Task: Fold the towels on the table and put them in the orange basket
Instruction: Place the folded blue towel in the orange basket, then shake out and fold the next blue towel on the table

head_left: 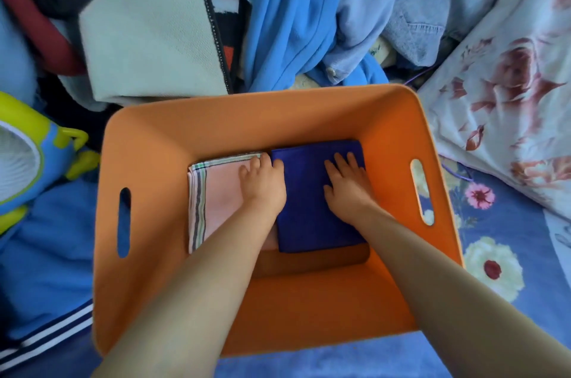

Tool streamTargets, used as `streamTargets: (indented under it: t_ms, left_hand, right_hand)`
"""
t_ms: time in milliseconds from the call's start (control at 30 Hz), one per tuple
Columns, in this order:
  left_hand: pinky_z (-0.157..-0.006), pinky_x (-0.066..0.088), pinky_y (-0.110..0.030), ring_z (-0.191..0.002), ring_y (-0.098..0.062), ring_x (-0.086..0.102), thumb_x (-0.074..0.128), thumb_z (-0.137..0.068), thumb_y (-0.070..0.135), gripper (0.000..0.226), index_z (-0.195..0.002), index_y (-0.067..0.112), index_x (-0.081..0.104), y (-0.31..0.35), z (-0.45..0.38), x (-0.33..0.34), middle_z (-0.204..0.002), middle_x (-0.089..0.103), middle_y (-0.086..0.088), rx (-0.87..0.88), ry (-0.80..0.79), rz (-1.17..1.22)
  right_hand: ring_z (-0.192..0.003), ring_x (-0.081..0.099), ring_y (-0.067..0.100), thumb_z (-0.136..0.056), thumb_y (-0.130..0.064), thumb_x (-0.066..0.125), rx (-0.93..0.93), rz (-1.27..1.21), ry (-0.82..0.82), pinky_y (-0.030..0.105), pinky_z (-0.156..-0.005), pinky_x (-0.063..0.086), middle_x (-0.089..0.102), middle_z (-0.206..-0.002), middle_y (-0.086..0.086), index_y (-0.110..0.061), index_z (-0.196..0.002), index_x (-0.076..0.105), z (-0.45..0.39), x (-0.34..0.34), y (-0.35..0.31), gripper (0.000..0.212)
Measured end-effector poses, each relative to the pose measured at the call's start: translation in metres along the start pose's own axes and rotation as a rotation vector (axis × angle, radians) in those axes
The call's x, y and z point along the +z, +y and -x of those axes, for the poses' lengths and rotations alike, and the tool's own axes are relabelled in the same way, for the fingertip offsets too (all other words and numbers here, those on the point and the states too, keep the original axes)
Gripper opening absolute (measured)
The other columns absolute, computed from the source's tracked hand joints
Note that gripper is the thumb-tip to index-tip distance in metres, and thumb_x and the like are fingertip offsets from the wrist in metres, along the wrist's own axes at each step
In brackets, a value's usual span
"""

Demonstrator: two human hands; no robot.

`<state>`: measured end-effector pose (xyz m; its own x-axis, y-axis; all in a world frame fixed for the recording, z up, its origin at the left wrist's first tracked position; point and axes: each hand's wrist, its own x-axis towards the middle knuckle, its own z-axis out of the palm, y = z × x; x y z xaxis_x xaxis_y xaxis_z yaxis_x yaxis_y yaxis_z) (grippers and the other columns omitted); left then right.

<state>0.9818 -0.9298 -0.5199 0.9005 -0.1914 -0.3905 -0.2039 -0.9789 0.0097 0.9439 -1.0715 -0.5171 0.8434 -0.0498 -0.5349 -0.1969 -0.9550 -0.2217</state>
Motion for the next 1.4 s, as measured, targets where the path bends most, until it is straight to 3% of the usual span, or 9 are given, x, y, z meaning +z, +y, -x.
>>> streamTargets:
  t_ms: [200, 433, 533, 600, 667, 767, 900, 1100, 1400]
  left_hand:
    - [-0.096, 0.04, -0.037, -0.124, -0.027, 0.044, 0.04, -0.091, 0.003, 0.037, -0.127, 0.008, 0.046, 0.005, 0.047, -0.061, -0.131, 0.049, -0.011, -0.021, -0.011, -0.097]
    - [-0.093, 0.045, -0.035, -0.12, -0.028, 0.053, 0.039, -0.091, 0.002, 0.035, -0.123, 0.009, 0.053, 0.015, 0.139, -0.152, -0.128, 0.056, -0.01, -0.046, 0.058, -0.129]
    - [-0.093, 0.044, -0.034, -0.12, -0.029, 0.051, 0.042, -0.089, 0.001, 0.036, -0.123, 0.009, 0.052, 0.021, 0.191, -0.184, -0.128, 0.055, -0.01, -0.035, 0.106, -0.141]
    - [-0.092, 0.043, -0.033, -0.12, -0.028, 0.051, 0.044, -0.089, 0.001, 0.037, -0.124, 0.01, 0.052, 0.025, 0.232, -0.203, -0.128, 0.054, -0.01, -0.017, 0.148, -0.163]
    - [-0.091, 0.043, -0.033, -0.119, -0.027, 0.051, 0.044, -0.088, 0.001, 0.037, -0.123, 0.01, 0.053, 0.028, 0.266, -0.218, -0.127, 0.055, -0.009, -0.006, 0.184, -0.166]
    - [-0.086, 0.043, -0.031, -0.117, -0.026, 0.052, 0.046, -0.087, 0.001, 0.036, -0.121, 0.01, 0.054, 0.035, 0.314, -0.235, -0.126, 0.055, -0.008, 0.027, 0.235, -0.161]
    - [-0.093, 0.042, -0.031, -0.123, -0.025, 0.046, 0.046, -0.088, 0.005, 0.037, -0.125, 0.012, 0.052, 0.049, 0.393, -0.254, -0.129, 0.051, -0.008, 0.106, 0.306, -0.163]
    - [-0.098, 0.04, -0.036, -0.126, -0.029, 0.042, 0.042, -0.092, 0.008, 0.035, -0.126, 0.009, 0.051, 0.08, 0.504, -0.254, -0.134, 0.047, -0.011, 0.356, 0.39, -0.231]
    - [-0.097, 0.042, -0.036, -0.124, -0.031, 0.048, 0.045, -0.091, 0.009, 0.037, -0.127, 0.006, 0.051, 0.19, 0.679, -0.22, -0.135, 0.049, -0.014, 0.746, 0.398, -0.265]
  right_hand:
    - [-0.145, -0.004, 0.021, -0.096, -0.012, 0.029, -0.036, -0.015, 0.009, 0.038, -0.118, 0.01, 0.009, -0.157, 0.001, -0.014, -0.145, 0.021, 0.062, -0.038, -0.01, 0.049]
    - [-0.142, 0.018, 0.023, -0.092, -0.011, 0.035, -0.128, -0.035, 0.235, 0.037, -0.117, 0.015, 0.035, -0.148, 0.005, -0.01, -0.137, 0.04, 0.153, -0.104, -0.017, 0.045]
    - [-0.134, 0.034, 0.028, -0.082, -0.023, 0.02, -0.19, -0.069, 0.347, 0.039, -0.111, 0.028, 0.05, -0.135, 0.012, -0.004, -0.126, 0.051, 0.205, -0.125, -0.024, 0.058]
    - [-0.118, 0.048, 0.033, -0.071, -0.029, 0.011, -0.259, -0.09, 0.446, 0.04, -0.097, 0.038, 0.06, -0.116, 0.019, 0.002, -0.109, 0.06, 0.243, -0.135, -0.026, 0.07]
    - [-0.116, 0.048, 0.032, -0.08, -0.024, 0.02, -0.241, -0.071, 0.49, 0.038, -0.093, 0.038, 0.06, -0.114, 0.019, 0.003, -0.108, 0.06, 0.282, -0.145, -0.03, 0.055]
    - [-0.125, 0.042, 0.028, -0.09, -0.006, 0.038, -0.226, -0.066, 0.54, 0.036, -0.101, 0.036, 0.054, -0.129, 0.014, -0.002, -0.125, 0.052, 0.339, -0.155, -0.031, 0.038]
    - [-0.127, 0.039, 0.026, -0.092, -0.007, 0.038, -0.167, -0.036, 0.669, 0.032, -0.103, 0.031, 0.051, -0.133, 0.012, -0.004, -0.127, 0.051, 0.436, -0.159, -0.03, 0.038]
    - [-0.132, 0.037, 0.024, -0.091, -0.009, 0.041, -0.022, 0.004, 0.848, 0.033, -0.108, 0.03, 0.048, -0.138, 0.01, -0.007, -0.131, 0.048, 0.583, -0.13, -0.021, 0.04]
    - [-0.125, 0.045, 0.03, -0.088, -0.007, 0.046, 0.463, -0.039, 1.023, 0.033, -0.107, 0.032, 0.055, -0.128, 0.017, -0.005, -0.124, 0.055, 0.807, -0.054, 0.054, 0.037]
